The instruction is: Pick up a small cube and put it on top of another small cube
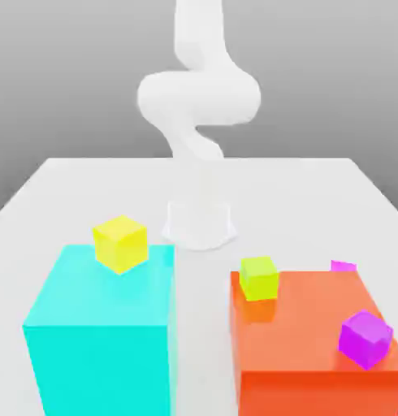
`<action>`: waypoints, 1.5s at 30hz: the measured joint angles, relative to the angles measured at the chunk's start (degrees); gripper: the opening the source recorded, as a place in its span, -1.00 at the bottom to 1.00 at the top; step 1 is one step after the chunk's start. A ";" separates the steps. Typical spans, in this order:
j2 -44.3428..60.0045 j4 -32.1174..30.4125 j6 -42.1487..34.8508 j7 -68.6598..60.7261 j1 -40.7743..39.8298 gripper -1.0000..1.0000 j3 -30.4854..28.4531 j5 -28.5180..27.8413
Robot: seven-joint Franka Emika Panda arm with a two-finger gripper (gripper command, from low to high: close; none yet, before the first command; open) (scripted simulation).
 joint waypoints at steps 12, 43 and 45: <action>12.93 -9.19 9.14 -28.41 15.55 0.00 -0.12 -2.65; 48.10 -29.80 34.89 -101.01 47.90 0.00 3.19 -0.38; 52.17 -29.13 38.23 -100.68 48.33 0.00 2.44 -1.12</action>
